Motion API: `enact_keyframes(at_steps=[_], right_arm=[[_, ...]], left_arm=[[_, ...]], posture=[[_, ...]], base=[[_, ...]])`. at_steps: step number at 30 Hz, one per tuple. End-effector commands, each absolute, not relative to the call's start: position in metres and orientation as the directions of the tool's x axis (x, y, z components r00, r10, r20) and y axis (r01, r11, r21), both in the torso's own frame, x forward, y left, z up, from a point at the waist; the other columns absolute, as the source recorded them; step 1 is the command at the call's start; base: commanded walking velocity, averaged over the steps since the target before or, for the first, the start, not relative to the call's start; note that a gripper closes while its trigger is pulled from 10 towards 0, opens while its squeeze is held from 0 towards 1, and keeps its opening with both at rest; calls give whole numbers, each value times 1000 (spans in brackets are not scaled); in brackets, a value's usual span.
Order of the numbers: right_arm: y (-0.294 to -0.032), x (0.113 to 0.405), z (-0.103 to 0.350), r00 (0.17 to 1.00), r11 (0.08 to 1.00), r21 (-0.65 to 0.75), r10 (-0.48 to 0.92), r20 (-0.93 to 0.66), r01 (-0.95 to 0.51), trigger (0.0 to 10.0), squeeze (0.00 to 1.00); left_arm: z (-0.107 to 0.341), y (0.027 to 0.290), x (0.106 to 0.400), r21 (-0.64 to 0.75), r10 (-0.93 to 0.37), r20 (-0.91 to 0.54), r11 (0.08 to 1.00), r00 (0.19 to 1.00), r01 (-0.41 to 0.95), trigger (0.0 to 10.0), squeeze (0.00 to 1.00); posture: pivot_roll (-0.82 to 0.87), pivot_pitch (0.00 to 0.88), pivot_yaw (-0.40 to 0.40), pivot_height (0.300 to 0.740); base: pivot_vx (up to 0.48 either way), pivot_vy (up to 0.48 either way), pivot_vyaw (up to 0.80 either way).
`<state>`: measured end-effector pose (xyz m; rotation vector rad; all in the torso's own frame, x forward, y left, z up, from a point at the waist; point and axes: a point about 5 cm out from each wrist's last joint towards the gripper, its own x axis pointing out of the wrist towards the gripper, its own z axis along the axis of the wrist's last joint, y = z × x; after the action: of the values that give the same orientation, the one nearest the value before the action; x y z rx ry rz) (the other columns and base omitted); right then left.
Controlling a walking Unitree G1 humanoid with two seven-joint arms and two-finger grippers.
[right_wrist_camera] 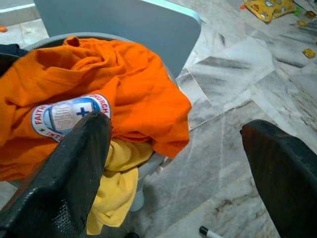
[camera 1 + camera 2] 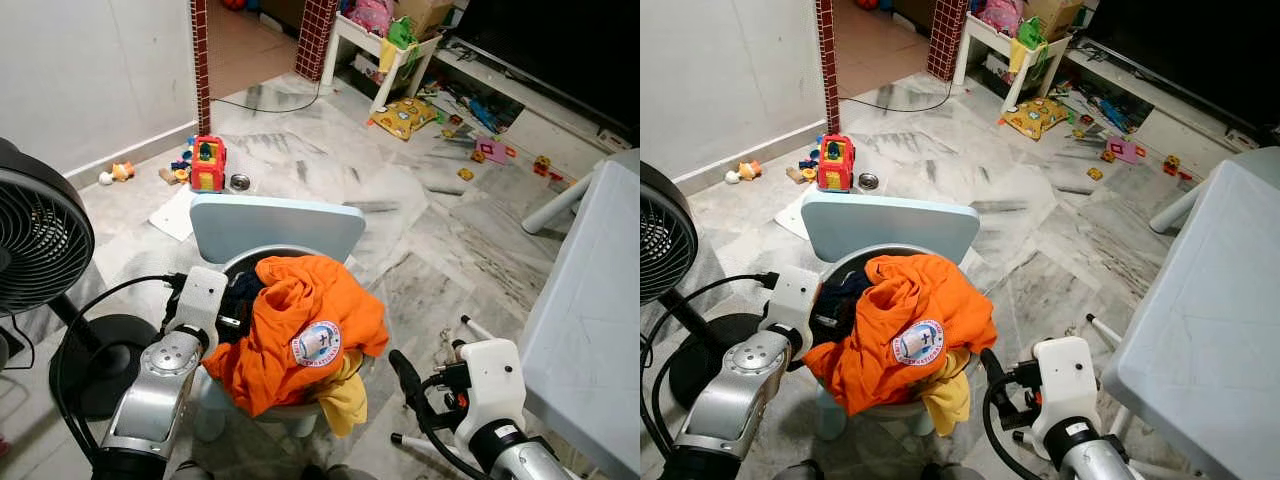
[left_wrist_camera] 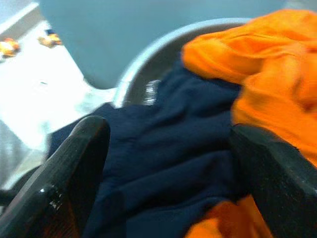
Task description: Hang hanger
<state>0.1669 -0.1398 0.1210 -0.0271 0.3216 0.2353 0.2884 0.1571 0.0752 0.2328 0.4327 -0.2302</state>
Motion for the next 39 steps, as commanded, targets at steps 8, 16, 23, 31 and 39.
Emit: enact_keyframes(at_steps=[8,16,23,31,39], right_arm=[[-146,166,118,924,978,-12,194,-330,-210,10000,0],[-144,169,118,924,977,-14,198,-327,-214,10000,0],[-146,172,117,926,977,-21,193,-323,-211,10000,0],[-144,174,117,928,977,-22,194,-318,-211,10000,0],[-145,176,119,934,979,-31,183,-307,-202,10000,0]], left_arm=[[65,126,266,206,-385,-507,814,771,542,10000,0],[70,113,250,353,-479,-466,671,744,652,10000,0],[82,114,254,492,-497,-394,597,773,634,10000,0],[76,107,277,455,-539,-422,570,729,684,10000,0],[98,74,305,523,-606,-249,572,755,632,10000,0]], posture=[[-48,116,-191,740],[-41,112,-196,740],[-35,109,-196,740],[-40,103,-196,740],[-53,93,-191,740]], base=[[0,0,0],[0,0,0],[0,0,0],[0,0,0],[0,0,0]])
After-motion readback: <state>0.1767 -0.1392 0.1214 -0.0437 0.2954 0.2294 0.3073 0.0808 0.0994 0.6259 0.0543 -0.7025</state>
